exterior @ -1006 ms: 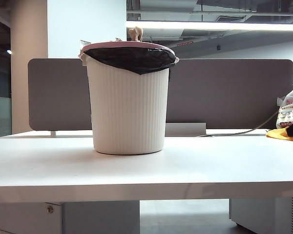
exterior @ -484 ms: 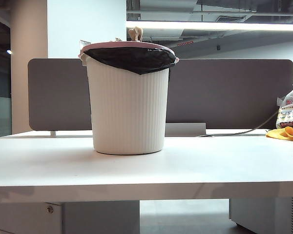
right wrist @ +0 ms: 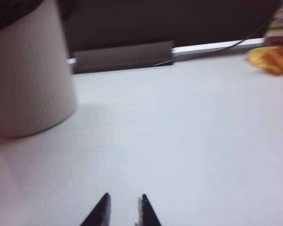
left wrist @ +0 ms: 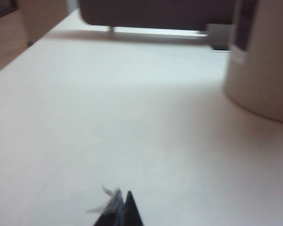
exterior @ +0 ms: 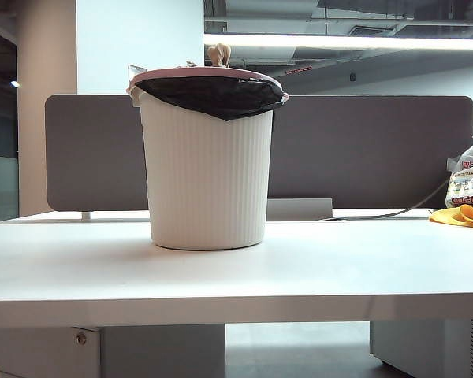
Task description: Pick up all the trash on the table and put it in the trash can.
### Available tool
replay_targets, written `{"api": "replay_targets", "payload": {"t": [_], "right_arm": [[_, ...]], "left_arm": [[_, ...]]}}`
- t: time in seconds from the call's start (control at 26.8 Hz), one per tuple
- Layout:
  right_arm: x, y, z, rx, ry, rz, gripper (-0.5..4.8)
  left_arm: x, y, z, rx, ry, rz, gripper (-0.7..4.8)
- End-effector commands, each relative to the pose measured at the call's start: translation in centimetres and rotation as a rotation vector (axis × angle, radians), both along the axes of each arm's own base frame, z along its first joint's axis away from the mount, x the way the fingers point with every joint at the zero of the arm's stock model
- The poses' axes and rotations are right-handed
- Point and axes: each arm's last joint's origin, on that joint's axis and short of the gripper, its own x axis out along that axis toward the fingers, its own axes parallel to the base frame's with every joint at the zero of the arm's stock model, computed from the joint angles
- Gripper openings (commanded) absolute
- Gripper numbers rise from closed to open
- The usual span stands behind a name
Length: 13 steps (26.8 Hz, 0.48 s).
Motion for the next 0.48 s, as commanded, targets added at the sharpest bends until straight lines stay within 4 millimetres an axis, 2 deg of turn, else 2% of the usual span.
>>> {"api": "replay_targets", "payload": {"t": [0.04,0.48], "right_arm": [[0.07,-0.52,0.12,0.004,-0.022,-0.052,0.82],[0.08,-0.99,0.12,0.004,-0.022,-0.100,0.82]], "left_arm": [[0.01,0.02,0.06,0.004,-0.007,0.001,-0.02],[0.01,0.02,0.05,0.004,-0.006,0.000,-0.02]]}}
